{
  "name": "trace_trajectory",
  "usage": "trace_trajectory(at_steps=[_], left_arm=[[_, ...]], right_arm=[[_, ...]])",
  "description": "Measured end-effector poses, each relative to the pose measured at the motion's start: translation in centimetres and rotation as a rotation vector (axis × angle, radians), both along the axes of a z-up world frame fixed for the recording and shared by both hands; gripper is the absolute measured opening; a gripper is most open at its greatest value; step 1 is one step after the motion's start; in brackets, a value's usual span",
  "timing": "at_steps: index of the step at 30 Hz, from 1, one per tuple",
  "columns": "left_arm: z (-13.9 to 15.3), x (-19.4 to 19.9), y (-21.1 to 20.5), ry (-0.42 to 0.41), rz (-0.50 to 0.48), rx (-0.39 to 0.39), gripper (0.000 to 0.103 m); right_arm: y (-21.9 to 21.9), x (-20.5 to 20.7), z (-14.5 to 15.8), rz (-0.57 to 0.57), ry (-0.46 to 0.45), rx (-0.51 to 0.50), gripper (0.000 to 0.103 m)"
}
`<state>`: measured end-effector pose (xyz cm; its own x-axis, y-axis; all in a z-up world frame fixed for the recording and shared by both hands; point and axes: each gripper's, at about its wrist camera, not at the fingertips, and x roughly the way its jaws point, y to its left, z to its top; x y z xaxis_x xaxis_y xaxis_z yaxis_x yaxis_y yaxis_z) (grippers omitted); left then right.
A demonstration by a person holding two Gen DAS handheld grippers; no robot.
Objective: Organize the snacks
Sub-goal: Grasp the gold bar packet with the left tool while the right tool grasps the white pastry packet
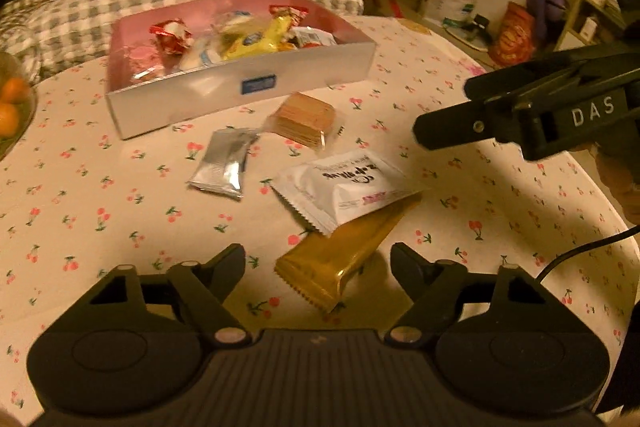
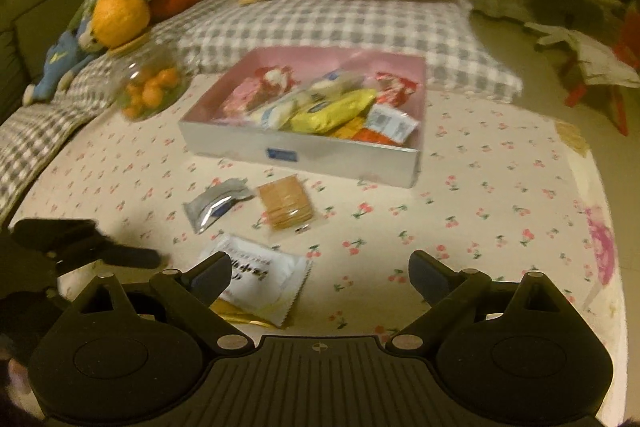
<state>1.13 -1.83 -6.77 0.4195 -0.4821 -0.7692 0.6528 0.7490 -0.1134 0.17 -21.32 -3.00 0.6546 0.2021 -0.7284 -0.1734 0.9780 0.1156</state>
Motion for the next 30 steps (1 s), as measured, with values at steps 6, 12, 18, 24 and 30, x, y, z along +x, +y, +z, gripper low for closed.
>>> trace_trajectory(at_steps=[6, 12, 18, 24, 30], left_arm=[[-0.3, 0.2, -0.3, -0.003, -0.011, 0.001, 0.062], [-0.3, 0.3, 0.0, -0.004, -0.009, -0.007, 0.055], [-0.2, 0.1, 0.2, -0.010, -0.021, -0.005, 0.044], [-0.1, -0.5, 0.1, -0.024, -0.028, 0.011, 0.038], [-0.1, -0.8, 0.3, -0.023, -0.021, 0.019, 0.035]], right_arm=[[0.9, 0.8, -1.1, 0.093, 0.054, 0.046, 0.097], [2.7, 1.9, -2.2, 0.156, 0.079, 0.013, 0.097], [3.9, 3.0, -3.2, 0.142, 0.081, -0.014, 0.094], [4.6, 3.6, -3.7, 0.144, 0.102, 0.010, 0.072], [4.3, 3.7, -3.7, 0.092, 0.095, 0.003, 0.068]])
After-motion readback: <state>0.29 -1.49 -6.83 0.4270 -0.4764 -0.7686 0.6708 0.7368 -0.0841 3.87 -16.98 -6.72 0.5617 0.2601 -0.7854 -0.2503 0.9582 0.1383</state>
